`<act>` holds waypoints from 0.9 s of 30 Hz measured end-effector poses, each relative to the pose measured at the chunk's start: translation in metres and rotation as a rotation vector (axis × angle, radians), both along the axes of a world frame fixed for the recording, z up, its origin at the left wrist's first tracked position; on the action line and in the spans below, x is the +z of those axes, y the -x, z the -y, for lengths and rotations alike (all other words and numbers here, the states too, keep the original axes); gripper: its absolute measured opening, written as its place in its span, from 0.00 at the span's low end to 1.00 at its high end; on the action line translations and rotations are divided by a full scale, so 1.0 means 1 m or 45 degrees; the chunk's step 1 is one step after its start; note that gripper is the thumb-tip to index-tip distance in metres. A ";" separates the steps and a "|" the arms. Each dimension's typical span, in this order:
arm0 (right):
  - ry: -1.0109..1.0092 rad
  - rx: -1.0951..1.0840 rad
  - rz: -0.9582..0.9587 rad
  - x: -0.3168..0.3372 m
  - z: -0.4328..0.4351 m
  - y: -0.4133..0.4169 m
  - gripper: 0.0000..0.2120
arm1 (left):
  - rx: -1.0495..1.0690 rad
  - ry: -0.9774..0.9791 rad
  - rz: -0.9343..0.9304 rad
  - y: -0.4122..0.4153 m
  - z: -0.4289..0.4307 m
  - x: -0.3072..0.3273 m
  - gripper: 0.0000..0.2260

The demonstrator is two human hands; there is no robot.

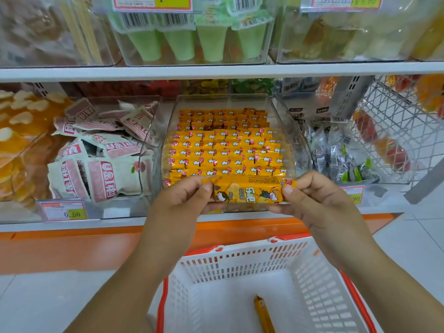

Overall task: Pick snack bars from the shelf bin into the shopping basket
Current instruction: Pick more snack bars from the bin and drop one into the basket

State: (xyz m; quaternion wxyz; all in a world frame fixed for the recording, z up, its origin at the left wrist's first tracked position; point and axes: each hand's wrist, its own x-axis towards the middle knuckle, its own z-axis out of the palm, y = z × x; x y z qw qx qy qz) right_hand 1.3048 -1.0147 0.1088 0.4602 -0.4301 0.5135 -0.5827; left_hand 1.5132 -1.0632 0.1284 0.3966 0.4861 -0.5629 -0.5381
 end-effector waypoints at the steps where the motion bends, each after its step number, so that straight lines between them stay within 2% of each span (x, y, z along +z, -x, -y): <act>1: 0.021 -0.002 0.019 0.000 0.000 -0.001 0.21 | 0.024 0.030 -0.009 0.003 -0.001 0.000 0.13; 4: 0.077 -0.041 0.052 0.004 0.000 -0.003 0.20 | 0.098 0.115 -0.089 0.006 0.000 -0.002 0.12; 7: 0.108 -0.056 0.036 0.010 -0.002 -0.005 0.13 | 0.086 0.207 -0.082 0.005 0.001 -0.003 0.13; 11: 0.110 -0.063 -0.034 0.010 -0.003 -0.004 0.07 | 0.055 0.122 -0.107 0.004 0.002 -0.002 0.08; 15: 0.079 -0.010 -0.006 0.006 -0.002 -0.001 0.13 | 0.063 0.001 -0.243 0.001 0.006 -0.002 0.05; 19: 0.042 0.057 0.022 0.003 -0.001 0.002 0.23 | -0.010 -0.051 -0.267 -0.003 0.008 -0.004 0.11; 27: -0.031 0.062 0.269 0.008 0.003 0.004 0.17 | -0.058 -0.073 -0.405 -0.004 0.011 -0.006 0.12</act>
